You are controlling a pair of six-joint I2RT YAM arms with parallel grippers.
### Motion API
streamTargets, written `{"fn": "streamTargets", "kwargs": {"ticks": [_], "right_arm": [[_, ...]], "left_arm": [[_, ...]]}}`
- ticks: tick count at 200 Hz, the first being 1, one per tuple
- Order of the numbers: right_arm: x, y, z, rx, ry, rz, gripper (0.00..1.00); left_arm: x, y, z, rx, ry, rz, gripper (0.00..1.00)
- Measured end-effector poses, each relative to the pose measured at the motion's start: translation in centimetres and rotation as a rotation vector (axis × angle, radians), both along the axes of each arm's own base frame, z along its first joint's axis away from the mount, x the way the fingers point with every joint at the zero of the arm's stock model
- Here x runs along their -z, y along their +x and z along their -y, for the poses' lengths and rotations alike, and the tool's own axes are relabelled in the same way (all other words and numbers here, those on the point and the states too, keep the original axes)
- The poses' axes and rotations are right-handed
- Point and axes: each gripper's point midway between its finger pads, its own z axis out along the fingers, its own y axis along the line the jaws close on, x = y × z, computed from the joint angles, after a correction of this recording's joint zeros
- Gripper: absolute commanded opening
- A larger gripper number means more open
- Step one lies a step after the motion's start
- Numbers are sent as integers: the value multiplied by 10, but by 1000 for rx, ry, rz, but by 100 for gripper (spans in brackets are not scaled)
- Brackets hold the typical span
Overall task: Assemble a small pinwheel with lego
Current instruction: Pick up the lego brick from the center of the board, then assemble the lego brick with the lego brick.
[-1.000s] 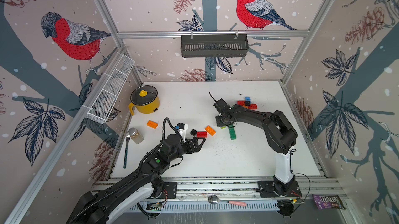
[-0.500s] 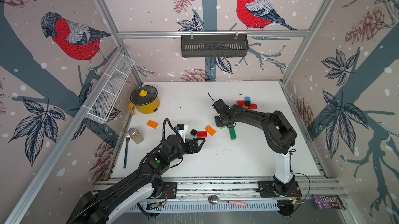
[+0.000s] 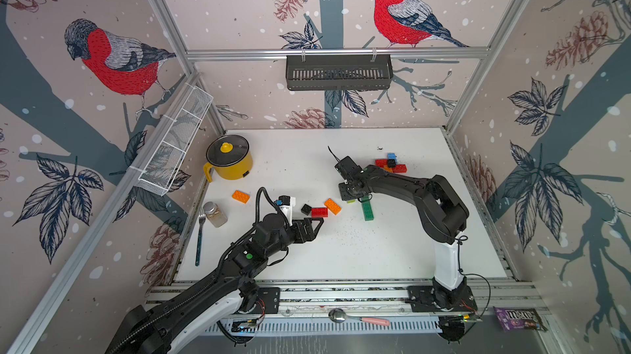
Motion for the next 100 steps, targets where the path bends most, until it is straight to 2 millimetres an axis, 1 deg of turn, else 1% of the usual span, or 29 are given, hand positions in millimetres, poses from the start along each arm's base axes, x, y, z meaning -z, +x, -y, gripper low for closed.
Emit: {"fn": "streamTargets", "kwargs": {"ticks": [8,18,34,45,56,66,79,100], "right_arm": [[-9,0,-1,-2,10,13,23],[-24,1,-2,-4,33,38,23],[-49,3,-2,0,72,82,22],[-64,2,4,7,93,107,22],[-75,-2,12,16,107,119,22],[-80,-6,23,28,114,125,22],[-82,-13,39,47,114,126,22],[-75,-28,67,79,103,108,22]], "left_arm": [[-2,0,0,1,-1,8,97],[-7,1,1,4,-4,23,97],[-19,3,3,9,-19,58,97],[-30,5,5,18,-37,99,97],[-40,5,10,38,-60,139,97],[-49,3,16,66,-82,172,97],[-55,-3,28,123,-97,213,97],[-57,-20,49,223,-82,260,97]]}}
